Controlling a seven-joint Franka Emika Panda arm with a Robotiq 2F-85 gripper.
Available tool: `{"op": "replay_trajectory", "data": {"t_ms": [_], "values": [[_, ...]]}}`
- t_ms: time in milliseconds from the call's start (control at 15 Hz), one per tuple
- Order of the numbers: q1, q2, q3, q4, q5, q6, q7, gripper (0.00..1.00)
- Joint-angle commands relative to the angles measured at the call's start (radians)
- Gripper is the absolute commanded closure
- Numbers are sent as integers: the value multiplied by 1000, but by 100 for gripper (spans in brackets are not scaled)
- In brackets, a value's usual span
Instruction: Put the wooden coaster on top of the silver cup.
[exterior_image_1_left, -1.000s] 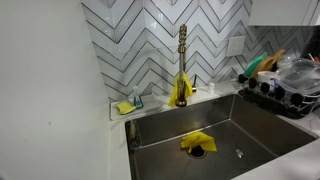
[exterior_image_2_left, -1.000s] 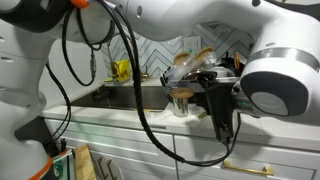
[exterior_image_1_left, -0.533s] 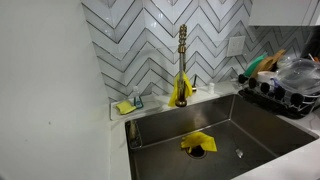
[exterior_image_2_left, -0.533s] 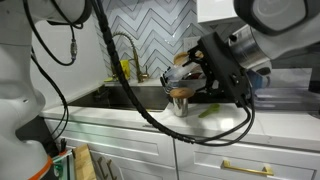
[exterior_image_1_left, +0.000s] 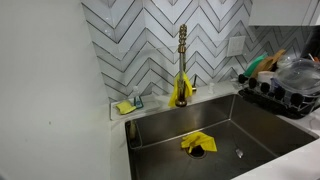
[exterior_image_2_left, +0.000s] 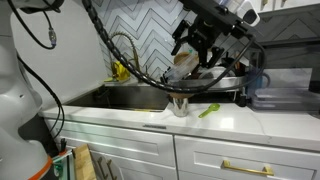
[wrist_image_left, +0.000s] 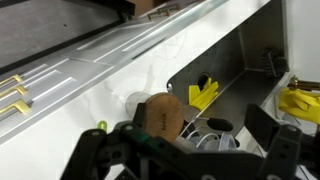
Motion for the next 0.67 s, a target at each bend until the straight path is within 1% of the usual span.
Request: {"op": "replay_trajectory", "data": {"t_ms": [0,133,200,333,600], "values": [[56,-68,30,-37,-171,93,34,0],[84,-94,49,-50,-252,166,28,0],[54,-45,42,4,-182,97,18,0],[75,-59,52,2,-222,130,20,0],[76,-63,52,-1,-229,133,20,0]]}}
